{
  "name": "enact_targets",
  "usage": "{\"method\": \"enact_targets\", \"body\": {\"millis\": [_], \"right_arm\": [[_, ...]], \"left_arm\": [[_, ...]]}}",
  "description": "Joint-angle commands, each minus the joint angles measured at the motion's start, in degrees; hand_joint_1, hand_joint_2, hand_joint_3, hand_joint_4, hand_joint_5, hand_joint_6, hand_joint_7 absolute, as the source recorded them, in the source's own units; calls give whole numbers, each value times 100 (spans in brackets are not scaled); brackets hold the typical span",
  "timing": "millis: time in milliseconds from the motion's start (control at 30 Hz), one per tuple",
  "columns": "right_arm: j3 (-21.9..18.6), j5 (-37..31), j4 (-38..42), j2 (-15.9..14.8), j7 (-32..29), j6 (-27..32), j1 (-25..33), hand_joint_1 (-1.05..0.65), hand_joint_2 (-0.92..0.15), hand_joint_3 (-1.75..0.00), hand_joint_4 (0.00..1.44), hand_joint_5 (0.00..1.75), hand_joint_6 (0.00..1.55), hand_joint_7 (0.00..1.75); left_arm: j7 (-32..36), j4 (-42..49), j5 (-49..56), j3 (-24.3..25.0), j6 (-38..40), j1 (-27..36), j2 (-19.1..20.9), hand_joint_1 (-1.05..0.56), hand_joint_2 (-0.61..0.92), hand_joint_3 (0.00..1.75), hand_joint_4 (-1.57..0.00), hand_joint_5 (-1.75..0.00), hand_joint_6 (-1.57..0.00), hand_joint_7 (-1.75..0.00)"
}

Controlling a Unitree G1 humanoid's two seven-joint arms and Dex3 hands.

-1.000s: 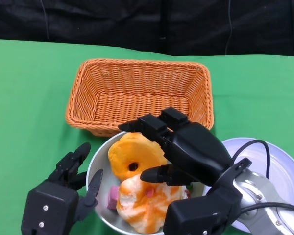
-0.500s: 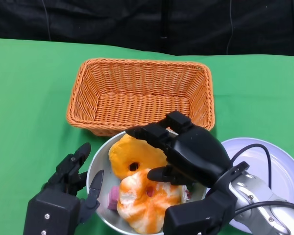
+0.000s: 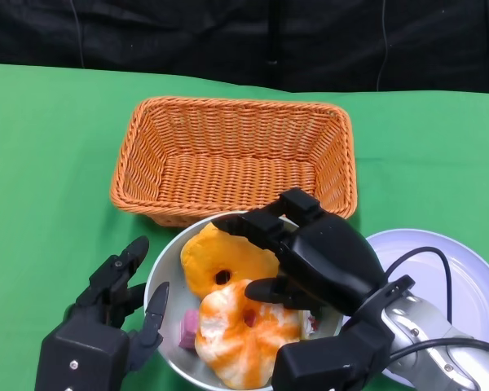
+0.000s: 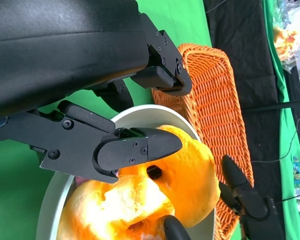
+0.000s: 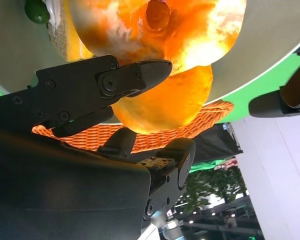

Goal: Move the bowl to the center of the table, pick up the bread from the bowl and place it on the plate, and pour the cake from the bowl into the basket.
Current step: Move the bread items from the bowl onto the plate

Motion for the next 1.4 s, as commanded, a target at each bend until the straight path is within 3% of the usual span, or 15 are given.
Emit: {"method": "enact_targets", "body": {"millis": [33, 167, 400, 767, 1000, 1033, 1067, 1100, 1133, 1167, 1233, 1300, 1400], "right_arm": [[-21, 56, 60, -27, -112, -69, -95, -46, -92, -10, 13, 90, 29, 36], [-11, 29, 231, 162, -285, 54, -171, -46, -92, -13, 7, 88, 27, 34], [39, 14, 358, 182, -279, 82, -228, -46, -92, -13, 6, 89, 28, 33], [232, 9, 857, 203, -378, 5, -374, -45, -92, -11, 15, 90, 35, 33], [300, 64, 1357, 238, -817, -370, -528, -40, -92, -10, 38, 76, 53, 26], [301, 84, 1470, 239, -959, -519, -566, -29, -91, -9, 58, 90, 70, 31], [295, 108, 1602, 232, -1176, -741, -608, -26, -91, -9, 64, 95, 76, 31], [285, 143, 1728, 231, -1385, -970, -640, -20, -88, -10, 78, 113, 93, 38], [281, 160, 1823, 231, -1525, -1121, -668, -14, -74, -39, 89, 134, 102, 61], [282, 166, 1922, 227, -1721, -1321, -694, -12, -57, -71, 93, 141, 103, 74], [296, 170, 2100, 219, -2043, -1659, -746, -14, -38, -124, 97, 167, 96, 122], [295, 165, 2252, 224, -2277, -1911, -791, -16, -33, -137, 99, 173, 88, 149], [306, 64, 2471, 230, -2788, -2284, -891, -16, -26, -145, 99, 174, 86, 152]], "left_arm": [[50, 16, 63, 34, -91, 20, 19, -50, 92, 53, -24, -86, -50, -6], [50, -34, 79, -3, -25, 41, -5, -51, 92, 52, -25, -87, -50, -6], [35, -45, 97, -1, -35, 51, -14, -51, 92, 52, -24, -87, -50, -6], [35, -96, 130, -10, -38, 83, -36, -50, 92, 52, -25, -90, -51, -6], [36, -99, 134, -6, -31, 79, -64, -51, 92, 52, -25, -91, -51, -5], [33, -101, 131, -7, -33, 79, -67, -51, 92, 52, -24, -91, -51, -5], [29, -115, 133, -12, -22, 80, -69, -51, 92, 52, -24, -91, -51, -5], [25, -124, 135, -16, -19, 81, -72, -51, 92, 52, -24, -91, -51, -5], [23, -129, 136, -19, -17, 82, -73, -51, 92, 52, -23, -91, -51, -5], [23, -139, 138, -24, -6, 82, -76, -51, 92, 52, -23, -91, -51, -5], [23, -141, 140, -33, 3, 79, -79, -51, 92, 52, -23, -91, -51, -5], [15, -138, 131, -37, 13, 76, -76, -51, 92, 52, -23, -91, -51, -5], [-26, -119, 105, -30, -13, 69, -47, -52, 92, 52, -22, -90, -50, -4]]}}
